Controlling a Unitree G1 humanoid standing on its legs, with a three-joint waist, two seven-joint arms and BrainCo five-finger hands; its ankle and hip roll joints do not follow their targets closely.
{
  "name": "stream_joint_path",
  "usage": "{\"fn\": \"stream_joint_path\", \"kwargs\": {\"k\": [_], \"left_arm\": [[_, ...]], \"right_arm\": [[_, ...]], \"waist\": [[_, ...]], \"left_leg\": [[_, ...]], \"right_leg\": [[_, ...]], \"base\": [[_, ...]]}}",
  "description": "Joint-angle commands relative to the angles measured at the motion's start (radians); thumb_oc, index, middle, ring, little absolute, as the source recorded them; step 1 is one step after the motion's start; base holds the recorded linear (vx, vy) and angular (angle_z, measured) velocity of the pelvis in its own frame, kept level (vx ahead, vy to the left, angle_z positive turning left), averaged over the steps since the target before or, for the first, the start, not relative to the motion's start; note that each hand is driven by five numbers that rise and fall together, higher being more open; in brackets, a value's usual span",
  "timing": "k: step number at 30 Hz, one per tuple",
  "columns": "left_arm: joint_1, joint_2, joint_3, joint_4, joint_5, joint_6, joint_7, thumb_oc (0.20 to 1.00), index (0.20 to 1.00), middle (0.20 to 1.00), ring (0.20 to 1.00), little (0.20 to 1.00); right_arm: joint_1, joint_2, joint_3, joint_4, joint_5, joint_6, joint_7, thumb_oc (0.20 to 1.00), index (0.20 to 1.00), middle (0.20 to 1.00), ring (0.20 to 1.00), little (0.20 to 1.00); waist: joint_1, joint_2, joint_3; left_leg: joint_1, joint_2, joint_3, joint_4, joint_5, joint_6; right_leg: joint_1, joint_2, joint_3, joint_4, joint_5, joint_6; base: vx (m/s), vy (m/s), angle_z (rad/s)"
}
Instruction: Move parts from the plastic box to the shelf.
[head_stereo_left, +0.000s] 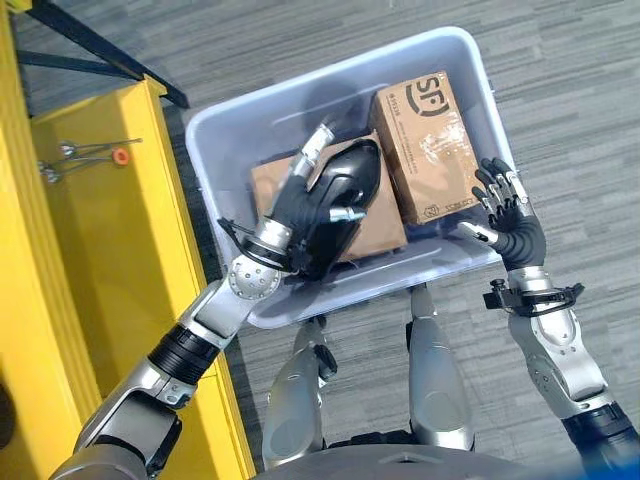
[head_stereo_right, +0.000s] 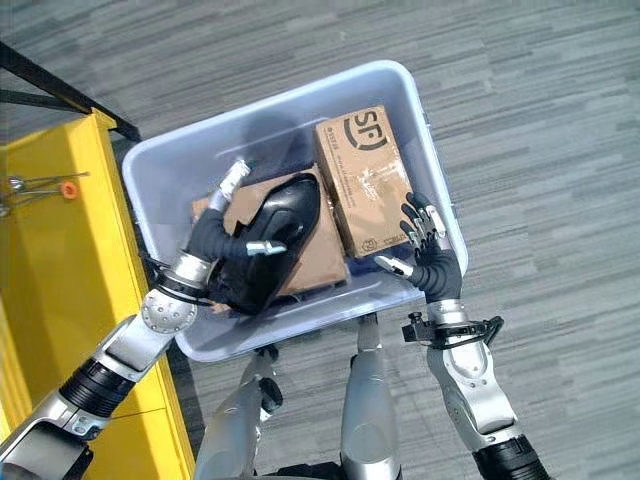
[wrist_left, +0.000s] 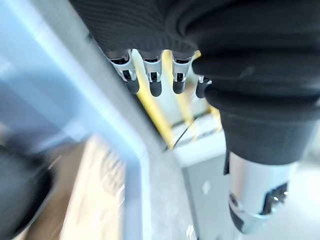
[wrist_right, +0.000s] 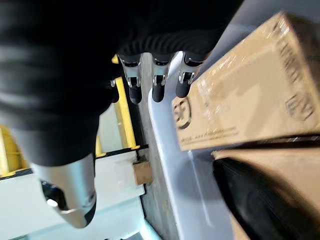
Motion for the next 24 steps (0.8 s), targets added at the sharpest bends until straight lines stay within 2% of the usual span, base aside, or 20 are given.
{"fn": "stream_joint_path", "kwargs": {"k": [1, 6, 13, 15, 24], "left_arm": [[0.009, 0.012, 0.024, -0.008, 0.004, -0.063, 0.04, 1.0, 1.0, 1.0, 1.0, 1.0], [0.049, 0.007, 0.053, -0.016, 0.06, -0.053, 0.069, 1.0, 1.0, 1.0, 1.0, 1.0], [0.076, -0.041, 0.082, 0.085, 0.162, 0.01, 0.13, 1.0, 1.0, 1.0, 1.0, 1.0], [0.088, -0.084, 0.099, 0.157, 0.103, 0.026, 0.134, 1.0, 1.0, 1.0, 1.0, 1.0], [0.076, -0.104, 0.149, 0.277, 0.151, 0.081, 0.206, 1.0, 1.0, 1.0, 1.0, 1.0]], "right_arm": [[0.007, 0.012, -0.05, -0.067, 0.015, -0.071, -0.003, 1.0, 1.0, 1.0, 1.0, 1.0], [0.014, 0.014, -0.054, -0.07, 0.013, -0.071, -0.006, 1.0, 1.0, 1.0, 1.0, 1.0], [0.007, 0.031, -0.06, -0.058, -0.001, -0.072, -0.036, 1.0, 1.0, 1.0, 1.0, 1.0], [0.003, 0.039, -0.058, -0.051, -0.002, -0.066, -0.042, 1.0, 1.0, 1.0, 1.0, 1.0], [-0.015, 0.038, -0.05, -0.033, 0.004, -0.063, -0.057, 1.0, 1.0, 1.0, 1.0, 1.0]], "waist": [[-0.008, -0.034, -0.035], [0.0, -0.035, -0.033], [0.002, -0.043, -0.02], [0.001, -0.049, -0.014], [0.0, -0.059, -0.005]], "left_leg": [[0.075, 0.071, -0.032, 0.038, -0.049, -0.069], [0.073, 0.071, -0.035, 0.041, -0.051, -0.068], [0.065, 0.071, -0.038, 0.047, -0.051, -0.063], [0.066, 0.072, -0.035, 0.046, -0.05, -0.061], [0.057, 0.073, -0.027, 0.047, -0.046, -0.06]], "right_leg": [[0.027, -0.055, -0.05, 0.078, -0.04, 0.033], [0.033, -0.057, -0.053, 0.075, -0.041, 0.033], [0.03, -0.056, -0.052, 0.076, -0.039, 0.029], [0.024, -0.053, -0.049, 0.078, -0.037, 0.026], [0.005, -0.043, -0.037, 0.083, -0.035, 0.021]], "base": [[0.0, 0.0, 0.0], [0.0, 0.0, 0.0], [0.0, -0.001, 0.01], [0.0, 0.0, 0.0], [0.0, 0.0, 0.0]]}}
